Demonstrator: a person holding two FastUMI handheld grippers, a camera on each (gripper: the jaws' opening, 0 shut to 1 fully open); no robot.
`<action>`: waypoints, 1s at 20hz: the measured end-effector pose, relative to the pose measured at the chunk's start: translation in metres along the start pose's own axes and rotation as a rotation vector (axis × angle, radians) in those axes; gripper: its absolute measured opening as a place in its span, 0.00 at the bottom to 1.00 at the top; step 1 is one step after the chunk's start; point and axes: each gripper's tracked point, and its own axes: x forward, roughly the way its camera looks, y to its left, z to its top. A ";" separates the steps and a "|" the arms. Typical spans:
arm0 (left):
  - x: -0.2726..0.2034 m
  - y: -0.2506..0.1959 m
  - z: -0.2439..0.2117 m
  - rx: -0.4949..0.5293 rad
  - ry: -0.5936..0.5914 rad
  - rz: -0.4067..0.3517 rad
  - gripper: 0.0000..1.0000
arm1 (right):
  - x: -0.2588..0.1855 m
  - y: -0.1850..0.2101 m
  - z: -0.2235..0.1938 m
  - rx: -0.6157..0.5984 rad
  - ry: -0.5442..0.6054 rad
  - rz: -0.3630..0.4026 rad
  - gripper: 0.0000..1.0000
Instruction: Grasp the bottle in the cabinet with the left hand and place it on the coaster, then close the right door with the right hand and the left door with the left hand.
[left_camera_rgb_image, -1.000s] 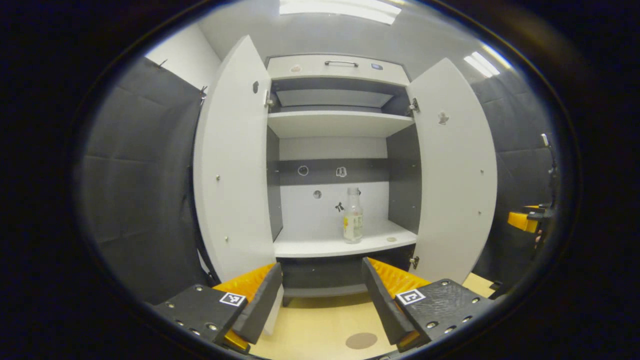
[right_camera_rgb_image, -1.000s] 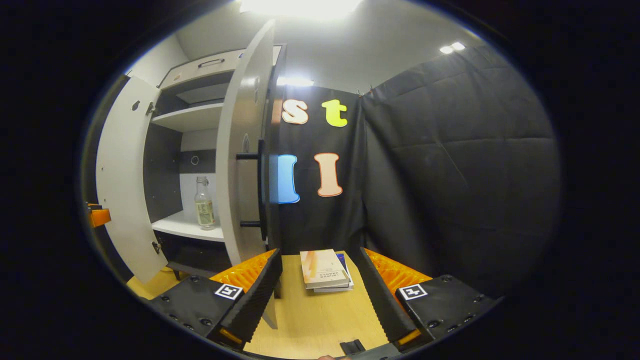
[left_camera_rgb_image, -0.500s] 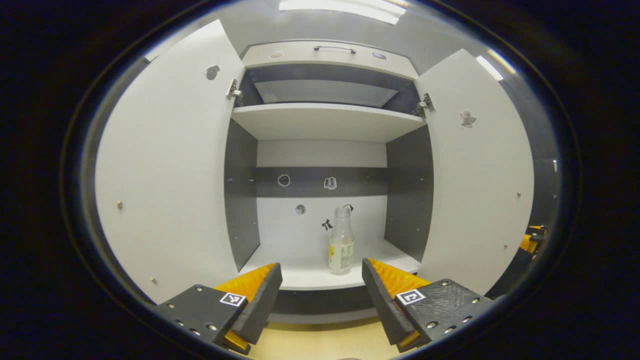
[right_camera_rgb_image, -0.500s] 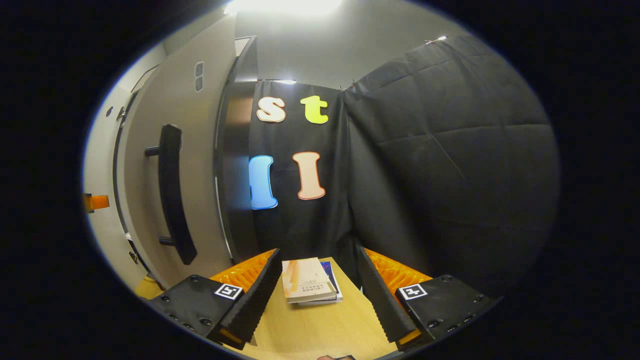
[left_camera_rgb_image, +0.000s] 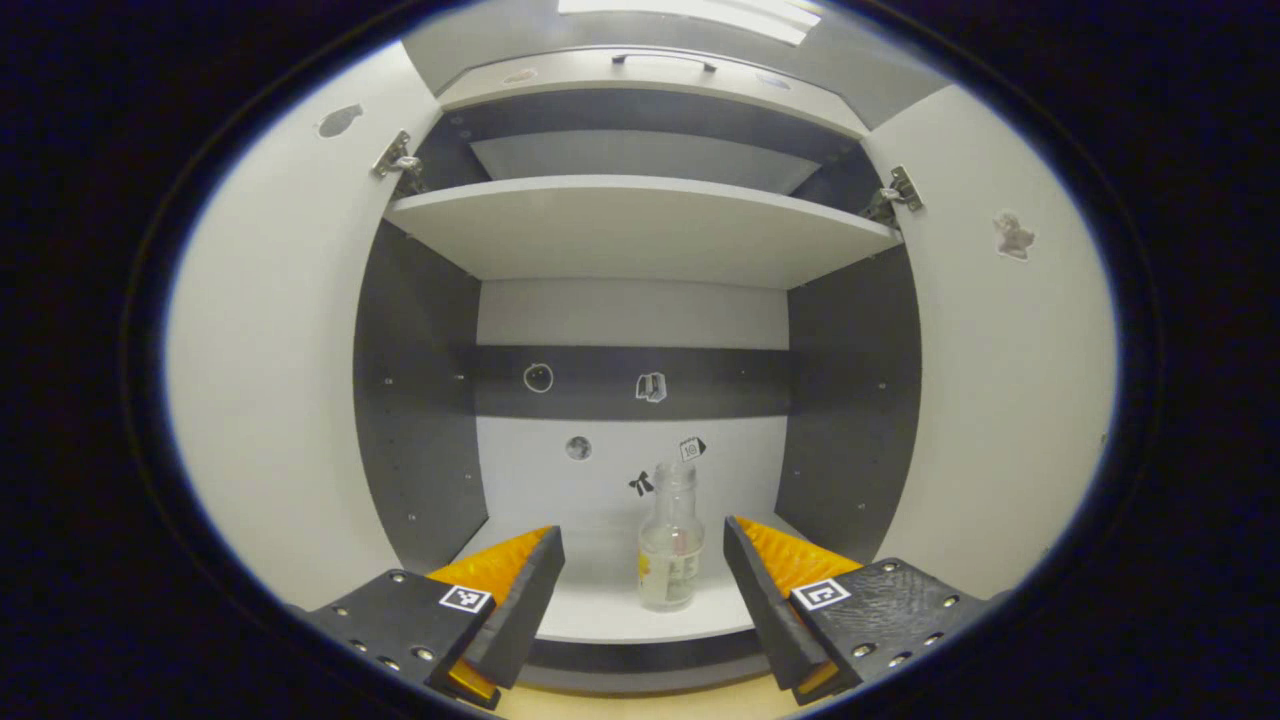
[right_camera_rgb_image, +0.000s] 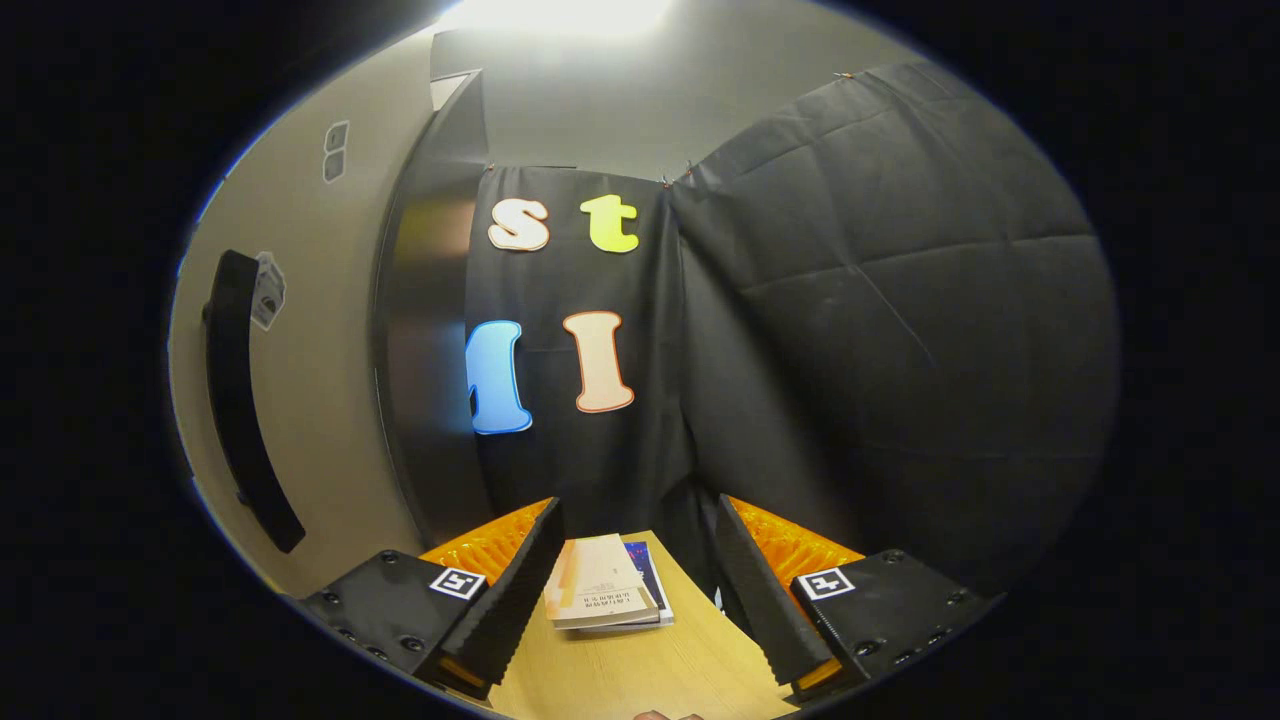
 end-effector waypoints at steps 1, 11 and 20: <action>0.009 -0.003 0.001 0.012 -0.006 -0.013 0.93 | -0.002 0.000 0.001 0.002 -0.005 -0.008 0.97; 0.084 -0.028 -0.011 -0.010 0.005 -0.149 0.93 | -0.030 -0.011 0.008 0.007 -0.030 -0.170 0.97; 0.114 -0.034 -0.022 0.040 0.012 -0.223 0.92 | -0.066 -0.021 0.008 -0.021 -0.024 -0.290 0.97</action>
